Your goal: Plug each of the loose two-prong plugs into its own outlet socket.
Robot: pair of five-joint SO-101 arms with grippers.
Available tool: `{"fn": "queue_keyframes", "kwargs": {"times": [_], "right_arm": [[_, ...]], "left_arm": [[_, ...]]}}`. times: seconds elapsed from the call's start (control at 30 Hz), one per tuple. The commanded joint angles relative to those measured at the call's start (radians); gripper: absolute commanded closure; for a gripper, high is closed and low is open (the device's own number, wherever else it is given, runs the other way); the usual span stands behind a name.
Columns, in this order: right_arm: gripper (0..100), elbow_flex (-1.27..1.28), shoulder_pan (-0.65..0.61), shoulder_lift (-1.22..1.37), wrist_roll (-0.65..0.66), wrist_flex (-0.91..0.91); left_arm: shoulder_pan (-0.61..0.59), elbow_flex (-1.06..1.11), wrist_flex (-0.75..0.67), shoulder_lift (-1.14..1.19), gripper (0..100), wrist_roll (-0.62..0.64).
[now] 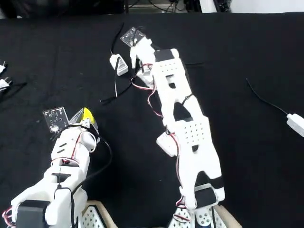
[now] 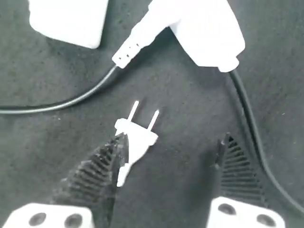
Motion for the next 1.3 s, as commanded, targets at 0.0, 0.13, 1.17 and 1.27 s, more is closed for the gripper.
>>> {"fn": "queue_keyframes", "kwargs": {"times": [0.0,0.13,1.17,1.27], "right_arm": [[71.2,-0.071,-0.018,0.002,-0.091,0.012],[71.2,-0.094,-0.02,0.016,-0.123,0.015],[98.5,-0.452,-0.026,0.266,-0.124,0.187],[98.6,-0.564,-0.034,0.268,-0.124,0.278]], "left_arm": [[0.01,0.016,0.002,-0.012,97,-0.006],[0.01,0.016,0.002,-0.012,97,-0.006],[0.01,0.016,0.002,-0.012,97,-0.006],[0.01,0.015,0.0,-0.012,97,-0.006]]}}
